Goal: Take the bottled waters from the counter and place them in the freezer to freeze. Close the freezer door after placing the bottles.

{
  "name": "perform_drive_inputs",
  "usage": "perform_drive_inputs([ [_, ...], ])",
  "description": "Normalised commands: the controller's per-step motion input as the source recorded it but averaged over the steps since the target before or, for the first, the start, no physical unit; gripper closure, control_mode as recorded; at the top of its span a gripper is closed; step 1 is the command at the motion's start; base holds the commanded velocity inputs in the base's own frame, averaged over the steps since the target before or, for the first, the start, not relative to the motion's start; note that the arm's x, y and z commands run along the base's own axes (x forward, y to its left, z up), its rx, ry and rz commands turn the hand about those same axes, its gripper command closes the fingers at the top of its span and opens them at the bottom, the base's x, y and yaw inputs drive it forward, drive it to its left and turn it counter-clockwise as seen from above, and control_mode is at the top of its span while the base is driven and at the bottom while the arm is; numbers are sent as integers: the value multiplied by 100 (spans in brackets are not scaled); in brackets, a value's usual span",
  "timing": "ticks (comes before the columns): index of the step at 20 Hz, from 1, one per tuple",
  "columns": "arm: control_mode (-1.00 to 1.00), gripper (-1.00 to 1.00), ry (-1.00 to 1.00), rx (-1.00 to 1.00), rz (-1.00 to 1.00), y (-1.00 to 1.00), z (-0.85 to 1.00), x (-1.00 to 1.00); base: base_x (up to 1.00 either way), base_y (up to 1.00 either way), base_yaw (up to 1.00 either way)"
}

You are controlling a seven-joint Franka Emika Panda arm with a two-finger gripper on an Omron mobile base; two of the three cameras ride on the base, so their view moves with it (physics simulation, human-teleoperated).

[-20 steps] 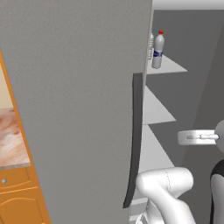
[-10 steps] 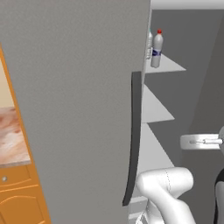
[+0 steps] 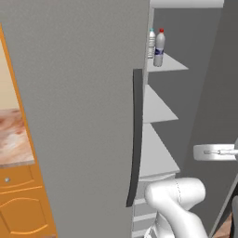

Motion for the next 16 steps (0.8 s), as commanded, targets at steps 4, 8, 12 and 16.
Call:
perform_drive_inputs([
  [4,100,-100,0,0,0,0,0,0,-31,-7,-3],
  [8,100,-100,0,0,0,0,0,0,-51,-18,0],
  [12,100,-100,0,0,0,0,0,0,-74,2,-4],
  [16,100,-100,0,0,0,0,0,0,-49,22,-10],
])
